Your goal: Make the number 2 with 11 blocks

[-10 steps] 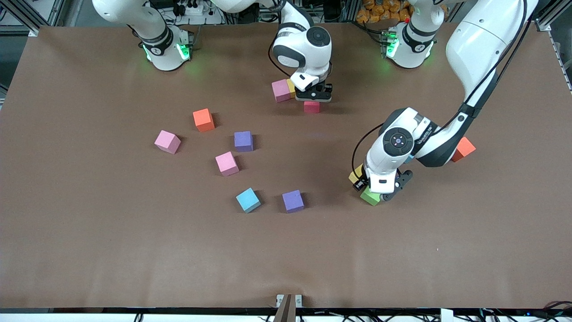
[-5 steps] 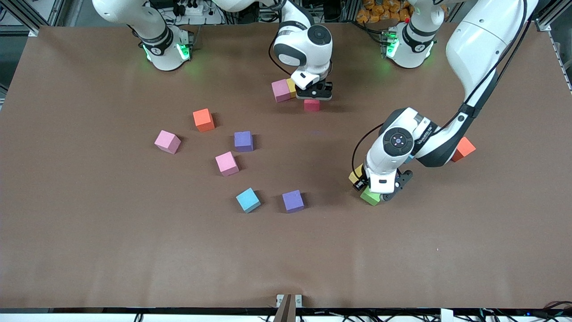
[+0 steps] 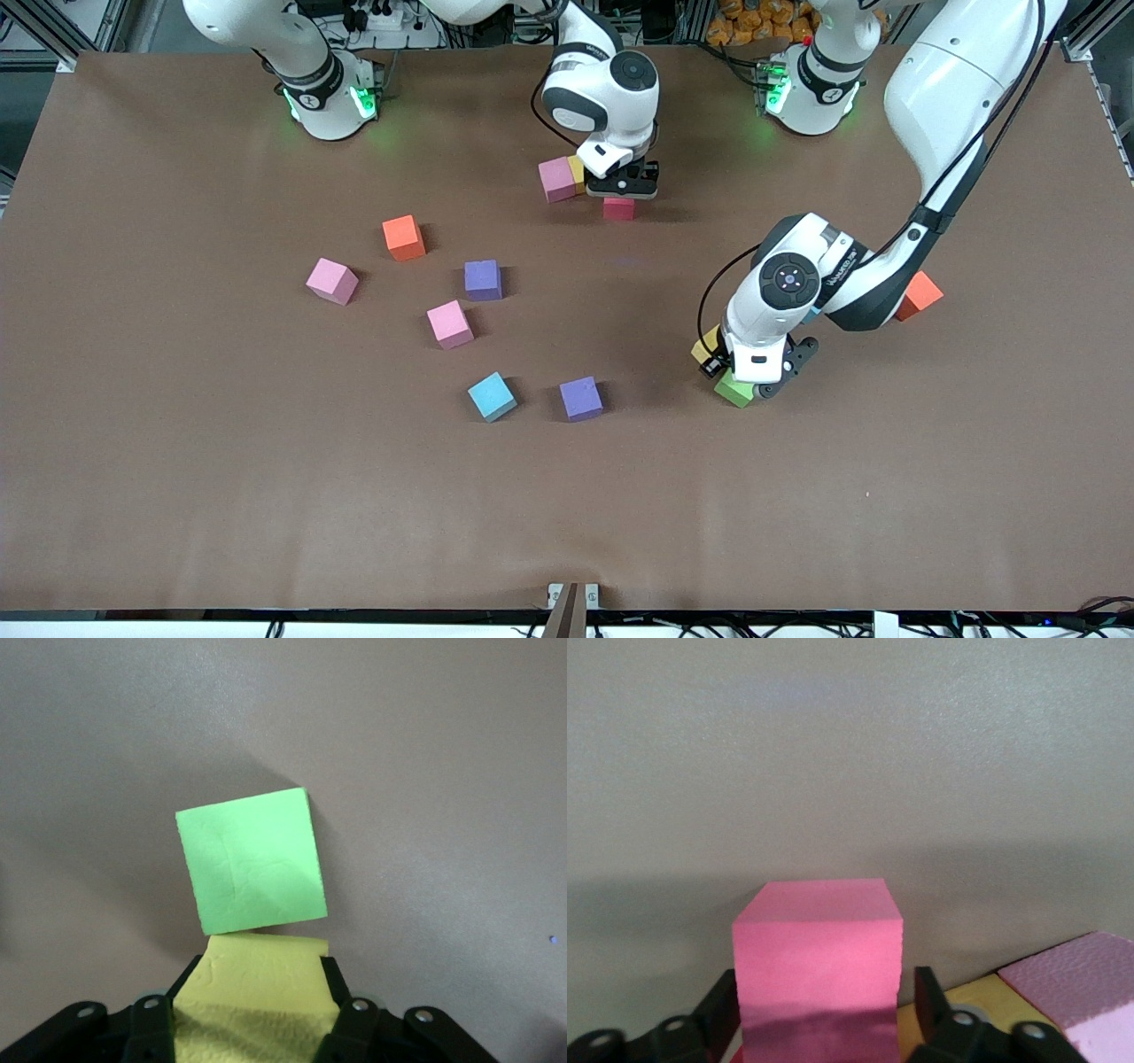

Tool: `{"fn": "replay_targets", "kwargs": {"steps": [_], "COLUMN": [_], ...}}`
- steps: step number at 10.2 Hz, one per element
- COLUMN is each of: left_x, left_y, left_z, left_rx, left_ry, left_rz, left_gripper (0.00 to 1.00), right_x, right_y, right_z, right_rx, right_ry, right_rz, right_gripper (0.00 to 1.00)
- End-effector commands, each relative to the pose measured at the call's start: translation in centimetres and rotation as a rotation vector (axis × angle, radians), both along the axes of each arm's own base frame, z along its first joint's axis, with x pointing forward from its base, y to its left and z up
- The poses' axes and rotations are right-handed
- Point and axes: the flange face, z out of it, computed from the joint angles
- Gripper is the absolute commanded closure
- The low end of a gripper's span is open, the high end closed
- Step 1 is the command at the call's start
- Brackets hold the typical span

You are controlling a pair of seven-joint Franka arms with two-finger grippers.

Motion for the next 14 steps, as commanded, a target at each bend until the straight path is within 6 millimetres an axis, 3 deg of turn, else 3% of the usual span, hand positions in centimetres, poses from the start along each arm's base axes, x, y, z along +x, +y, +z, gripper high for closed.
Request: {"fn": "replay_targets", "kwargs": {"steps": [1,4,5,8,10,12,14], "left_x": [-0.2,-0.2,-0.3,-2.0,-4.2,-7.6,-11.2], "left_y": [0.1,0.0,0.0,-3.4,-7.1,-11.6,-14.7], "left_z": [0.5,0.6,0.7,1.7,2.3,2.0,0.8], "left_rx": [-0.005,-0.006,-0.006,-0.033,-0.049,-0.03,-0.031], "left_ry": [0.015,0.012,0.012,0.009,0.006,-0.005,-0.048], "left_rz": [-0.014,-0.046,-0.077,-0.157,-0.23,-0.358,-0.48], "left_gripper": [1.0,1.0,1.0,1.0,1.0,1.0,1.0], "right_x": [0.4,2.1,2.9,5.9,9.6,14.5,18.9], "right_y": [0.2,-0.5,-1.0,-3.7,-8.3,-14.7,-20.9], "right_z": [0.9,4.1,5.9,13.1,17.8,21.9,24.4], "right_rx": [0.01,0.003,0.0,-0.014,0.009,0.024,0.008], "right_ry": [0.001,-0.011,-0.017,-0.042,-0.082,-0.128,-0.147], "right_rz": [-0.018,-0.037,-0.049,0.005,0.012,0.042,0.065], "right_gripper": [0.0,0.0,0.0,0.0,0.0,0.0,0.0]}}
